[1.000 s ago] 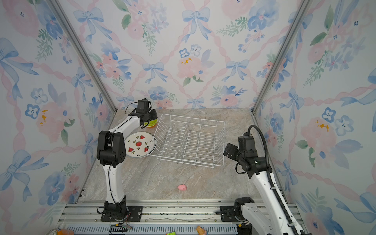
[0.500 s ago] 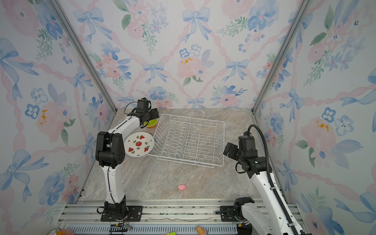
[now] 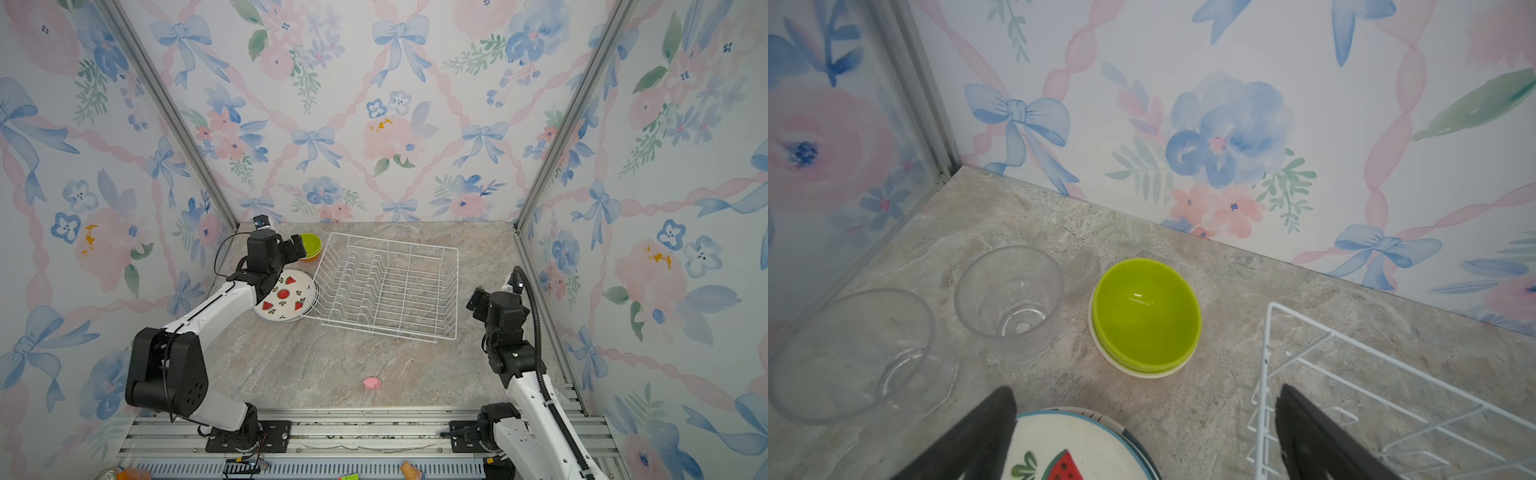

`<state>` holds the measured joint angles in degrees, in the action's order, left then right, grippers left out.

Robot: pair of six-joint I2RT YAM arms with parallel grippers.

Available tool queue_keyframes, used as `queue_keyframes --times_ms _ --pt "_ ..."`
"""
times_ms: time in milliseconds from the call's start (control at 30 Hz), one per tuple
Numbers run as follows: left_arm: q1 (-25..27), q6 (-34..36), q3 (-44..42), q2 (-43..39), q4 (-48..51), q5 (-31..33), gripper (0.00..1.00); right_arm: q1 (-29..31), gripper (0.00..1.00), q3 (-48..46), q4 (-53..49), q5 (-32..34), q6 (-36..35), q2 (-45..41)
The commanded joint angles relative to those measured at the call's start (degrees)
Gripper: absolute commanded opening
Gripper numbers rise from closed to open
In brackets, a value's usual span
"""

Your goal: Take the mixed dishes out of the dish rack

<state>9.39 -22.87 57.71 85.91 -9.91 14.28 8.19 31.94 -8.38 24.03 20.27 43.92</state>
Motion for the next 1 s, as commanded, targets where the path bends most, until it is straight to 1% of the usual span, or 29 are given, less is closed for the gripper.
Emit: queue_keyframes --times_ms 0,133,233,300,400,533,633,767,867,967 --pt "0.0 1.8 -8.6 -5.1 -11.9 6.1 0.98 -0.4 0.97 -4.2 11.1 8.3 -2.2 1.3" --pt "-0.2 4.0 -17.0 -8.9 -15.3 8.0 0.98 -0.5 0.97 -7.0 14.9 14.5 -2.9 3.2" --pt "-0.2 5.8 -21.8 -10.5 -17.5 11.7 0.98 -0.9 0.97 -7.8 16.8 17.0 -4.2 5.5" --pt "-0.6 6.5 -25.3 -11.4 -20.8 13.5 0.98 -1.9 0.97 -7.9 17.6 17.7 -4.0 7.6" --pt "-1.7 7.8 -29.0 -11.7 -25.1 13.0 0.98 -3.4 0.97 -8.0 18.9 17.6 -2.4 11.2" --pt "-2.8 9.4 -30.0 -9.1 -26.9 13.2 0.98 -4.5 0.97 -7.9 21.7 16.7 -1.2 15.8" --pt "-3.7 11.2 -31.4 -6.5 -31.5 12.7 0.98 -5.0 0.97 -8.3 24.5 16.5 -1.2 19.3" --pt "-5.3 10.3 -31.4 -6.4 -31.2 13.2 0.98 -7.4 0.97 -6.1 24.6 11.7 0.5 25.4" --pt "-6.5 10.2 -31.3 -6.2 -31.3 11.8 0.98 -8.7 0.97 -3.4 23.9 10.4 1.8 30.0" --pt "-6.5 11.9 -32.2 -7.3 -31.2 11.3 0.98 -8.9 0.97 -1.6 24.7 9.7 1.7 33.5"
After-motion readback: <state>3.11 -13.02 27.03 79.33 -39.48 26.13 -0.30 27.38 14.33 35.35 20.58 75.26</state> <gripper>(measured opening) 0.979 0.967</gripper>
